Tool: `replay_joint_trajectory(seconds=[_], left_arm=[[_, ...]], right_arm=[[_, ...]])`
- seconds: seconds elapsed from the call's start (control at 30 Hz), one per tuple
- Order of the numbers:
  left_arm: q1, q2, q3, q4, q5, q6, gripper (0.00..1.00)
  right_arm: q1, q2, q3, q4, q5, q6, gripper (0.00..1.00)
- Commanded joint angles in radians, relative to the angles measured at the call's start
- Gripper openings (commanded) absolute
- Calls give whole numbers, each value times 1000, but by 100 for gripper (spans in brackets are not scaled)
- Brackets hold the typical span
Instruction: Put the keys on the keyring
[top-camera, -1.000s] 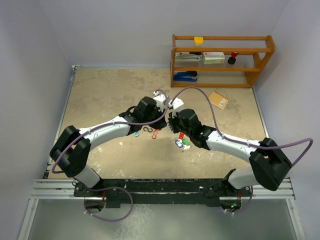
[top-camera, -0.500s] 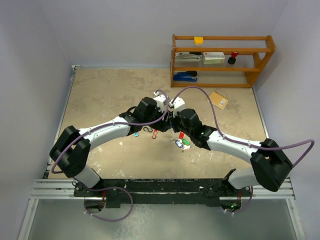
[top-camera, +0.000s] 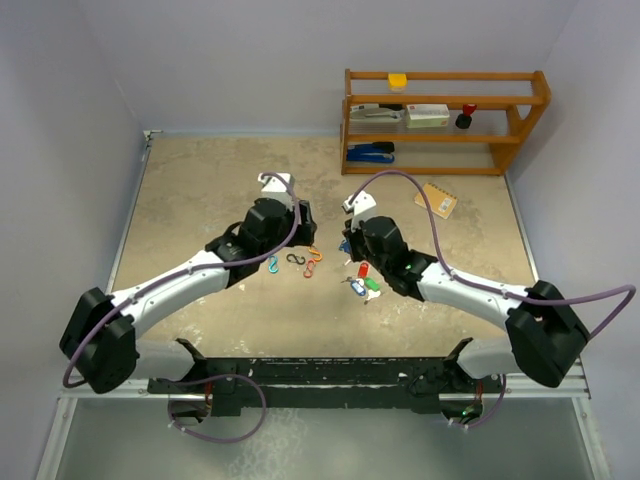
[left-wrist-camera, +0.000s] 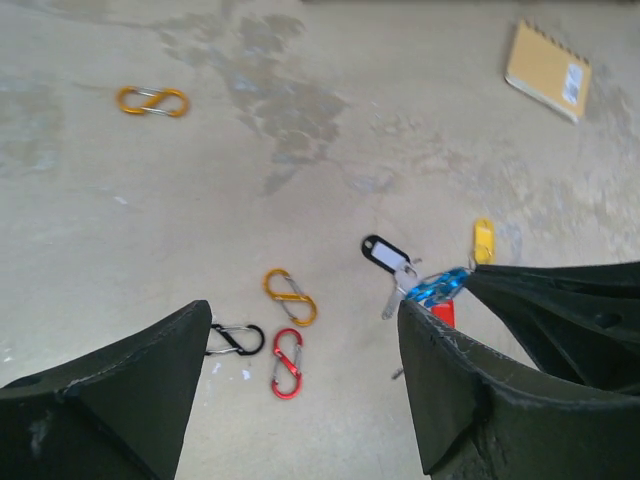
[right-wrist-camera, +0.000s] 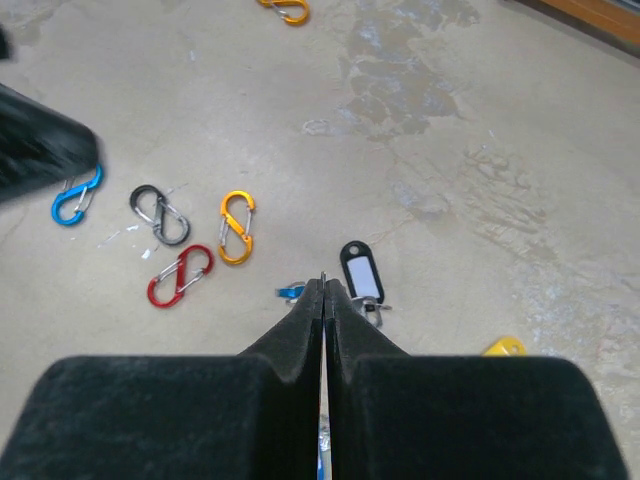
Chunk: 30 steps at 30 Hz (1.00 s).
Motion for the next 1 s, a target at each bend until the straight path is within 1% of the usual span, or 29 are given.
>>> replay_joint_trajectory(seconds=[0.0, 0.07, 0.13, 0.27, 0.43, 0.67, 0.8, 0.97], left_arm=[[7, -97, -34, 43, -278, -101, 73], [7, -111, -31, 14, -347, -111, 73], [8, -122, -36, 3, -367, -109, 73], [7, -133, -54, 20, -360, -106, 73], [7, -117, -55, 31, -340, -103, 73], [7, -109, -57, 44, -327, -107, 73], [8, -103, -59, 52, -316, -108, 73], [7, -96, -54, 52, -311, -105, 73]], right_arm=[[-44, -33, 19, -13, 70, 29, 0], [-115, -31, 29, -49, 42, 62, 0], [-178, -40, 17, -49, 13, 79, 0], [-278, -42, 3, -57, 15, 84, 0], [-364, -5, 47, -64, 22, 85, 0], [-450, 158, 165, -14, -20, 71, 0], [-480, 262, 232, 48, -59, 92, 0], [-490, 363, 320, 54, -79, 82, 0]])
